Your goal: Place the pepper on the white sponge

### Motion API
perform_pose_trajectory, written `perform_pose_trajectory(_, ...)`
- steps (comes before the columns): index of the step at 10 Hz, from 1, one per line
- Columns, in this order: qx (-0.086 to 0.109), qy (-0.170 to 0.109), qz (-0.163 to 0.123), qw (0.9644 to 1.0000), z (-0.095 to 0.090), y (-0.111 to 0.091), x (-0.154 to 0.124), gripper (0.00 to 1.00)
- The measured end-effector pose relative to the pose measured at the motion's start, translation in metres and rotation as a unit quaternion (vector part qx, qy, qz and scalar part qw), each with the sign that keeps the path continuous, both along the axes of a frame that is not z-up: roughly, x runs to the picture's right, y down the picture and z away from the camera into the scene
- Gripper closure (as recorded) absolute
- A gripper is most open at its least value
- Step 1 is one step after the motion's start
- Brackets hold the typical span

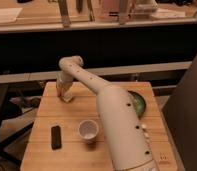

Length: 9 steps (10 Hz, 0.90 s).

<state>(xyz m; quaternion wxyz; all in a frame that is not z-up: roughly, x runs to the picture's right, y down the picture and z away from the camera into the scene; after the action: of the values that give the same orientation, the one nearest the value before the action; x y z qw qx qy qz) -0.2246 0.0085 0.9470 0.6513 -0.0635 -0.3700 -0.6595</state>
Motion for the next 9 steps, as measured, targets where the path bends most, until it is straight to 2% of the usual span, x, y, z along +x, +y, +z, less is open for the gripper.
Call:
perform_pose_trajectory(1,0.003,0.011,-0.011,0.9999,-0.001,0.001,-0.001,0.54)
perform_pose_trajectory(2,0.007,0.023,-0.018,0.9996,-0.001,0.0,0.0,0.46)
perform_pose_trajectory(4,0.01,0.035,-0.02,0.9991,-0.001,-0.001,0.005,0.26)
perform_pose_trajectory(5,0.011,0.041,-0.017,0.999,-0.001,-0.002,0.01,0.2)
perform_pose_trajectory(9,0.007,0.06,-0.002,0.9982,0.002,-0.006,0.025,0.2)
